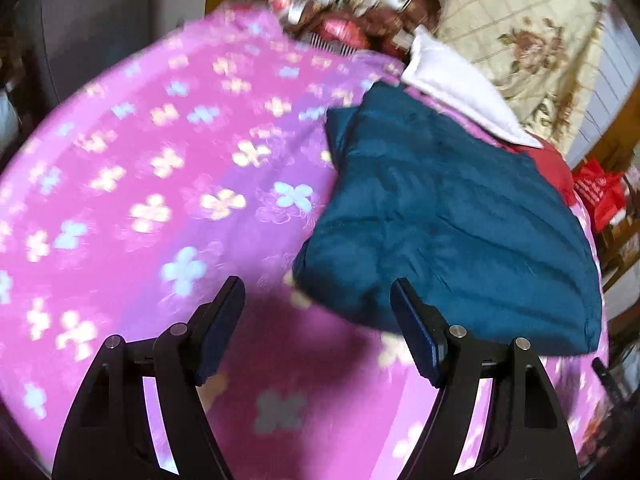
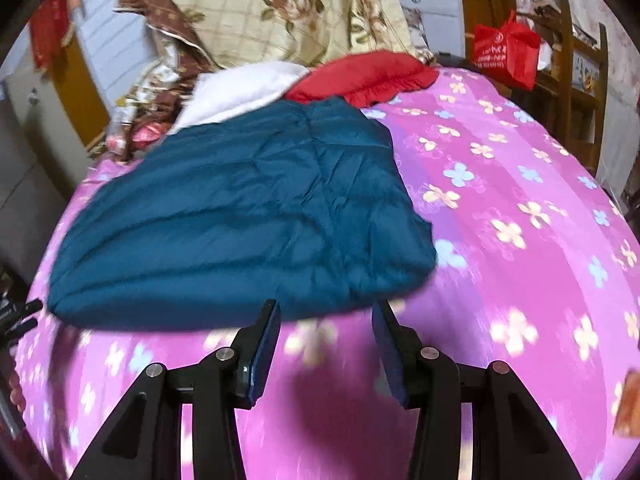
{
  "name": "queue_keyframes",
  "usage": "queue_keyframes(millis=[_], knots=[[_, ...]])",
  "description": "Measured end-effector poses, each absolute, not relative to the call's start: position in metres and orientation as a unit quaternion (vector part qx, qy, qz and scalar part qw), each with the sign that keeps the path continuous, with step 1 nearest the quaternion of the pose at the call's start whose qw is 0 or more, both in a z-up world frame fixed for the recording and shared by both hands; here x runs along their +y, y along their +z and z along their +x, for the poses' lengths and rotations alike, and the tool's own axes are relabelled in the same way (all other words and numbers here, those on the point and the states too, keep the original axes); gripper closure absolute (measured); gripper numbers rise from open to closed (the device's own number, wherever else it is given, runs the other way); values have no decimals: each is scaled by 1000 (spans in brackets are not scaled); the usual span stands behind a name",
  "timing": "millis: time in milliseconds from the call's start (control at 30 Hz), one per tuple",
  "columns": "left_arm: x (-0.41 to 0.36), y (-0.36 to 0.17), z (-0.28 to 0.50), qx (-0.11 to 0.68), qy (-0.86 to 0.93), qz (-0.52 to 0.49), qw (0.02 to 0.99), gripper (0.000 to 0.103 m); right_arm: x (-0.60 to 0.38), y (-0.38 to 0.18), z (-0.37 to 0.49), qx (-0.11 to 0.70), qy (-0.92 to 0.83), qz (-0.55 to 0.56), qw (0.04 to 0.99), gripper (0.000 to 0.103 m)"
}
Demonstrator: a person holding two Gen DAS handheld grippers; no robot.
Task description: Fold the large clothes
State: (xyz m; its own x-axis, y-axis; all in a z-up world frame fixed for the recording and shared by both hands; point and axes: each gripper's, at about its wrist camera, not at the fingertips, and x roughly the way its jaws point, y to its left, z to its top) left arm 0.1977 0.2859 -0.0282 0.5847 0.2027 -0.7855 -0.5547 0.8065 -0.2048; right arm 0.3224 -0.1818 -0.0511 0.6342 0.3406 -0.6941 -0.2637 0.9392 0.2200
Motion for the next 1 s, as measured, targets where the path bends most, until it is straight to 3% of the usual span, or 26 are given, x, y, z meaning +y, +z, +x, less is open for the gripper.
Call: queue_keyframes(millis=[133, 400, 1000], knots=[[244, 7, 144, 349, 240, -160, 892, 27, -190, -45, 272, 369, 170, 52, 912, 33], [169, 53, 54, 270, 254, -114, 922, 26, -186, -23, 184, 324, 184, 59, 926, 33], [85, 93, -14, 250, 213, -82, 941, 25, -170, 25, 106, 262, 186, 25, 947, 32]])
